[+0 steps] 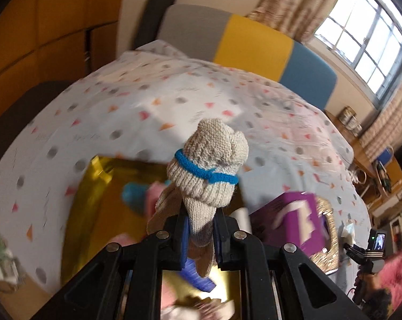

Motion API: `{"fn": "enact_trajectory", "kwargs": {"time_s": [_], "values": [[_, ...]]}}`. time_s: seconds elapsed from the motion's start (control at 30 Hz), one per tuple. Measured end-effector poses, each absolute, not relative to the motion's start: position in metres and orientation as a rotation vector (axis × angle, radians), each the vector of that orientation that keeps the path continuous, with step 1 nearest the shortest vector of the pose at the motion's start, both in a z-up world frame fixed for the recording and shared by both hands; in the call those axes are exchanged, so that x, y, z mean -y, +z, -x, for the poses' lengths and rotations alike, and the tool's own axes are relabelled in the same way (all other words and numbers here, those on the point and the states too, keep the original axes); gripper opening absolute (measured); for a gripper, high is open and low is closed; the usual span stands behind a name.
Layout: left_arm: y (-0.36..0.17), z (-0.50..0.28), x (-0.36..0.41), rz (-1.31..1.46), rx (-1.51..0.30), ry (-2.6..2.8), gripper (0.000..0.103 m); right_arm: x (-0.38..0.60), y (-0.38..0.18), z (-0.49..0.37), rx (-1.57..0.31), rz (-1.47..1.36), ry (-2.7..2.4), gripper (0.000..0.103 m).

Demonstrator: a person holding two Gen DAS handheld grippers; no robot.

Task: Organize soft objects
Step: 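Carry the white glove into the gold tray and open the left tool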

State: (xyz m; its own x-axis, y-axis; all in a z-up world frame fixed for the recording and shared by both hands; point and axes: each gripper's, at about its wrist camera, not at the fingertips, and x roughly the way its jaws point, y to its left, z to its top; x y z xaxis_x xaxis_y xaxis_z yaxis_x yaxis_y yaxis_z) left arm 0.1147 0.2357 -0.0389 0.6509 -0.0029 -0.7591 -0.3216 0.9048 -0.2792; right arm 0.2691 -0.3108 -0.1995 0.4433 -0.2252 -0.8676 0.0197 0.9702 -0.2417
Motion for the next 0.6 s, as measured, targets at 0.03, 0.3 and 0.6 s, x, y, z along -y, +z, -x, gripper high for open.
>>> {"fn": "enact_trajectory", "kwargs": {"time_s": [0.03,0.3,0.6], "values": [[-0.045,-0.103,-0.246,0.434,-0.850,0.204,0.015,0.311,-0.200,-0.269,-1.103,0.209,-0.154,0.038],[-0.093,-0.041,-0.285,0.564,-0.887,0.260,0.015,0.306,-0.200,-0.267,-1.098,0.239,-0.167,0.038],[-0.124,-0.055,-0.288,0.638,-0.908,0.270,0.015,0.301,-0.202,-0.266,-1.091,0.264,-0.187,0.037]]}}
